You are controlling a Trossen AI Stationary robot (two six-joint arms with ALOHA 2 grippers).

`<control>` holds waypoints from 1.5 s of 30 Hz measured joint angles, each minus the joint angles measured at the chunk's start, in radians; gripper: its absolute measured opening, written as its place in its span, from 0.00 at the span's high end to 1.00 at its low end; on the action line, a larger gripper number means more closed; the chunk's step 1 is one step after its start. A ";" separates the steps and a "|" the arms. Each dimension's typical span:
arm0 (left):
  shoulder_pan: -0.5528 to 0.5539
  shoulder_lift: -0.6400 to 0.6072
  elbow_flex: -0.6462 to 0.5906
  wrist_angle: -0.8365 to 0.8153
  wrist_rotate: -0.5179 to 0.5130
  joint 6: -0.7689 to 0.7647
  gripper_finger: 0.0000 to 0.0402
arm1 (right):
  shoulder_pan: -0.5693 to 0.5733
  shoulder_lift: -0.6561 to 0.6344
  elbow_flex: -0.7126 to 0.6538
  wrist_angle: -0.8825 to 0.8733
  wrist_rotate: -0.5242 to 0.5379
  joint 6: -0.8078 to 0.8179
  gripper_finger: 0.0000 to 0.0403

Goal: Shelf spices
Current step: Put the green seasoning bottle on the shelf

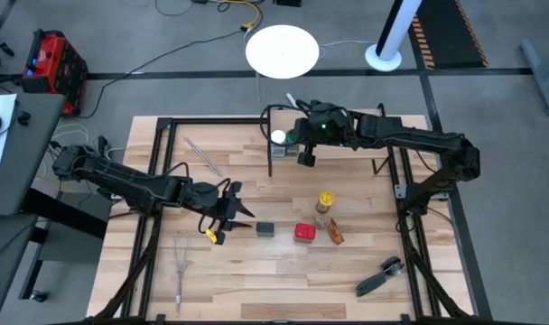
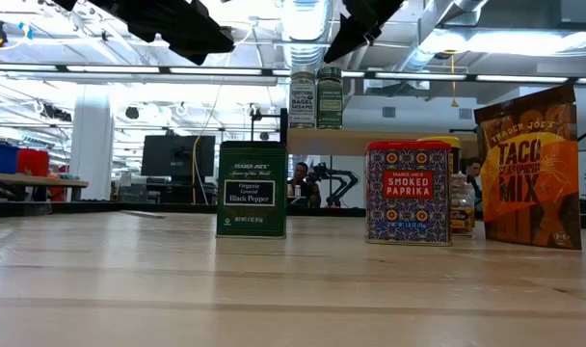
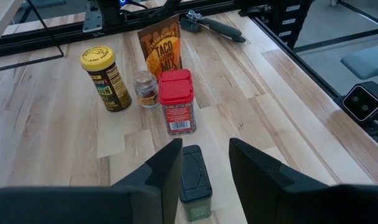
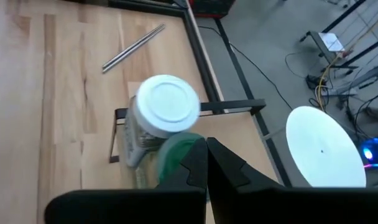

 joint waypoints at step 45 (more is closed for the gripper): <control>-0.003 0.000 0.000 0.002 0.000 -0.001 0.69 | 0.009 0.006 -0.001 -0.025 -0.010 0.043 0.99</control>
